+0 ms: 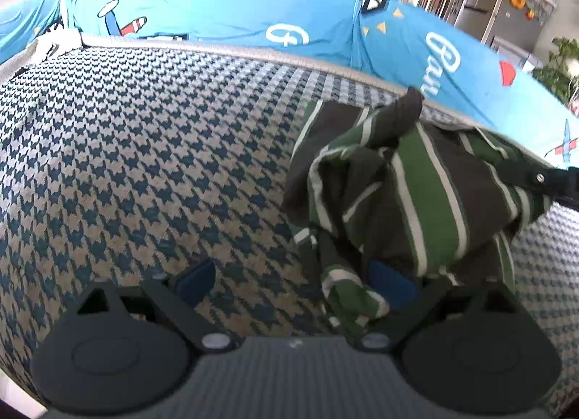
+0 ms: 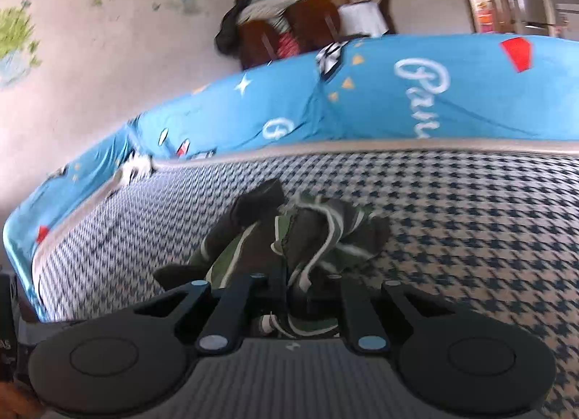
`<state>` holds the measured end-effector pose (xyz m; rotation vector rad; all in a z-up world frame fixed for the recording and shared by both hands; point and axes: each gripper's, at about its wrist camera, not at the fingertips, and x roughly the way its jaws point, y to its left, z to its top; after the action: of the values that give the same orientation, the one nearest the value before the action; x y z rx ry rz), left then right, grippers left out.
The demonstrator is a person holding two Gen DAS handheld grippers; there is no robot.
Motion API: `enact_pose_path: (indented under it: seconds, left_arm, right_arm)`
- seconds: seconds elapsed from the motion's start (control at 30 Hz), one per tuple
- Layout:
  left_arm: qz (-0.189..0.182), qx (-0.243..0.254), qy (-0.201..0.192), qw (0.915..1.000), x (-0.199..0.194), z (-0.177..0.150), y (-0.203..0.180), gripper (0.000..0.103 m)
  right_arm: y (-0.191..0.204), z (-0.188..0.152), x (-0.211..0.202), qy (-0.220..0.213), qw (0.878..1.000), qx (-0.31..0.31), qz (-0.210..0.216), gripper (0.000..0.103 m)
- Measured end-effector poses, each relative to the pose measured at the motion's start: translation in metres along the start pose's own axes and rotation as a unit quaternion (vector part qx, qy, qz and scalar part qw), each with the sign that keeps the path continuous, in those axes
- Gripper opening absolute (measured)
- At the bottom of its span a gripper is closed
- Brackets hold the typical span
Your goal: Fold clothes
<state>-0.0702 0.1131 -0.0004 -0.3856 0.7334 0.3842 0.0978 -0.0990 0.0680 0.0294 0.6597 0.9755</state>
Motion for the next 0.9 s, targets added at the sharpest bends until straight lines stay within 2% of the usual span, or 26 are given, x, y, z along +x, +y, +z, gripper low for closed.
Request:
enact_pose_path:
  seconds: [0.1, 0.27, 0.43, 0.63, 0.9]
  left_arm:
    - [-0.013, -0.002, -0.02, 0.9997, -0.01, 0.001, 0.0, 0.097]
    - [-0.029, -0.01, -0.027, 0.9992, -0.019, -0.001, 0.0, 0.103]
    - [-0.029, -0.008, -0.024, 0.9993, -0.022, -0.003, -0.001, 0.103]
    - [-0.031, -0.008, -0.017, 0.9993, -0.024, -0.006, -0.002, 0.103]
    - [-0.029, -0.018, -0.015, 0.9993, -0.027, -0.007, 0.005, 0.103]
  right_arm:
    - [-0.001, -0.003, -0.023, -0.028, 0.999, 0.02, -0.014, 0.011]
    - [-0.007, -0.014, -0.066, -0.066, 0.995, 0.052, -0.053, 0.011]
    - [-0.011, -0.033, -0.096, -0.078, 0.986, 0.069, -0.126, 0.011]
    - [-0.012, -0.056, -0.122, -0.075, 0.977, 0.092, -0.179, 0.011]
    - [-0.011, -0.073, -0.147, -0.082, 0.971, 0.108, -0.195, 0.012]
